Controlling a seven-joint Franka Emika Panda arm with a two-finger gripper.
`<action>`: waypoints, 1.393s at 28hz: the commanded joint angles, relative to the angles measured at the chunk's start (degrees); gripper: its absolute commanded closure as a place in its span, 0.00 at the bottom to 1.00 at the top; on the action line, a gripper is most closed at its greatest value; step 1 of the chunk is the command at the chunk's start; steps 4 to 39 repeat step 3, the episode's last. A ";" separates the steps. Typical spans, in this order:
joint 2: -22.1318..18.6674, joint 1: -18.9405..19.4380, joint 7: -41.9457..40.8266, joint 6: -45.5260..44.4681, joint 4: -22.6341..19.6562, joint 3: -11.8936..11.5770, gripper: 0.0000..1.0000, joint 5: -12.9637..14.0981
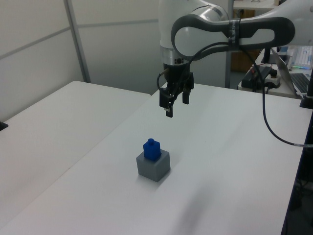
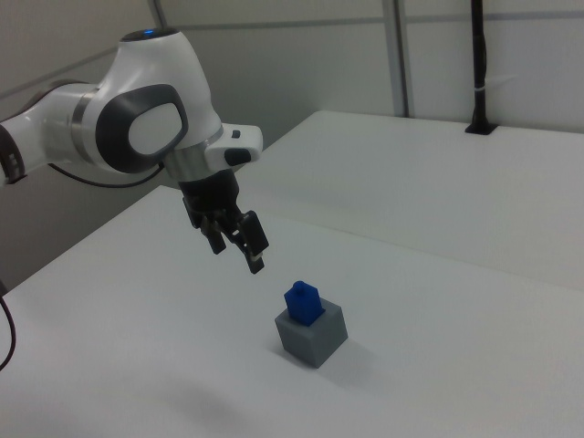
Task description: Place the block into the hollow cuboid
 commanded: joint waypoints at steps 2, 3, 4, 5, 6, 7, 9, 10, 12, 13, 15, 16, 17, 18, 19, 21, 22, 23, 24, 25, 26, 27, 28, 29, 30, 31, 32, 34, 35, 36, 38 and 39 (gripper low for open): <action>-1.17 0.10 -0.86 -0.84 -0.78 -0.52 0.00 -0.90; -1.17 0.10 -0.77 -0.84 -0.78 -0.52 0.00 -0.90; -1.17 0.10 -0.77 -0.84 -0.78 -0.52 0.00 -0.90; -1.17 0.10 -0.77 -0.84 -0.78 -0.52 0.00 -0.90; -1.17 0.10 -0.77 -0.84 -0.78 -0.52 0.00 -0.90; -1.17 0.10 -0.77 -0.84 -0.78 -0.52 0.00 -0.90; -1.17 0.10 -0.77 -0.84 -0.78 -0.52 0.00 -0.90; -1.17 0.10 -0.77 -0.84 -0.78 -0.52 0.00 -0.90; -1.17 0.10 -0.77 -0.84 -0.78 -0.52 0.00 -0.90; -1.17 0.10 -0.77 -0.84 -0.78 -0.52 0.00 -0.90; -1.17 0.10 -0.77 -0.84 -0.78 -0.52 0.00 -0.90; -1.17 0.10 -0.77 -0.84 -0.78 -0.52 0.00 -0.90; -1.17 0.10 -0.77 -0.84 -0.78 -0.52 0.00 -0.90; -1.17 0.10 -0.77 -0.84 -0.78 -0.52 0.00 -0.90; -1.17 0.10 -0.77 -0.84 -0.78 -0.52 0.00 -0.90; -1.17 0.10 -0.77 -0.84 -0.78 -0.52 0.00 -0.90; -1.17 0.10 -0.77 -0.84 -0.78 -0.52 0.00 -0.90; -1.17 0.10 -0.77 -0.84 -0.78 -0.52 0.00 -0.90; -1.17 0.10 -0.77 -0.84 -0.78 -0.52 0.00 -0.90; -1.17 0.10 -0.77 -0.84 -0.78 -0.52 0.00 -0.90; -1.17 0.10 -0.77 -0.84 -0.78 -0.52 0.00 -0.90; -1.17 0.10 -0.77 -0.84 -0.78 -0.52 0.00 -0.90; -1.17 0.10 -0.77 -0.84 -0.78 -0.52 0.00 -0.90; -1.17 0.10 -0.77 -0.84 -0.78 -0.52 0.00 -0.90; -1.17 0.10 -0.77 -0.84 -0.78 -0.52 0.00 -0.90; -1.17 0.10 -0.77 -0.84 -0.78 -0.52 0.00 -0.90; -1.17 0.10 -0.77 -0.84 -0.78 -0.52 0.00 -0.90; -1.17 0.10 -0.77 -0.84 -0.78 -0.52 0.00 -0.90; -1.17 0.10 -0.77 -0.84 -0.78 -0.52 0.00 -0.90; -1.17 0.10 -0.77 -0.84 -0.78 -0.52 0.00 -0.90; -1.17 0.10 -0.77 -0.84 -0.78 -0.52 0.00 -0.90; -1.17 0.10 -0.77 -0.84 -0.78 -0.52 0.00 -0.90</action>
